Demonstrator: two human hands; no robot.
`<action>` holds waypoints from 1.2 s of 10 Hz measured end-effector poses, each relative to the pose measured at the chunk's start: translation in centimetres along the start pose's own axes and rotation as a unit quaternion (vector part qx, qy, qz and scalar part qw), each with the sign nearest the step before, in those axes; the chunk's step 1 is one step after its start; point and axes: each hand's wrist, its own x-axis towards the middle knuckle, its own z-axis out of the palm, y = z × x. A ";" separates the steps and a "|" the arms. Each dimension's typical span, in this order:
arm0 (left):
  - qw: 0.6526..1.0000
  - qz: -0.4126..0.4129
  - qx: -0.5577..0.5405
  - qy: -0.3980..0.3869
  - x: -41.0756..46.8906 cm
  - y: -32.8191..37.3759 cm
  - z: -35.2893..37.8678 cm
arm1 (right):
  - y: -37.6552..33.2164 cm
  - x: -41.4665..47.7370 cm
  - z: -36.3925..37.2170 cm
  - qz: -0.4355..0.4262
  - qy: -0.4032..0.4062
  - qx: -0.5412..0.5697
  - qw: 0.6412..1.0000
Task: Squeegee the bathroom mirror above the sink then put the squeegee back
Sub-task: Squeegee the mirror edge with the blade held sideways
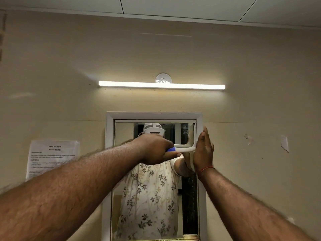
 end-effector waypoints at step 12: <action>0.999 -0.029 0.036 -0.006 -8.9 -6.5 0.0 | 1.6 -0.7 1.3 -0.003 0.018 -0.095 0.995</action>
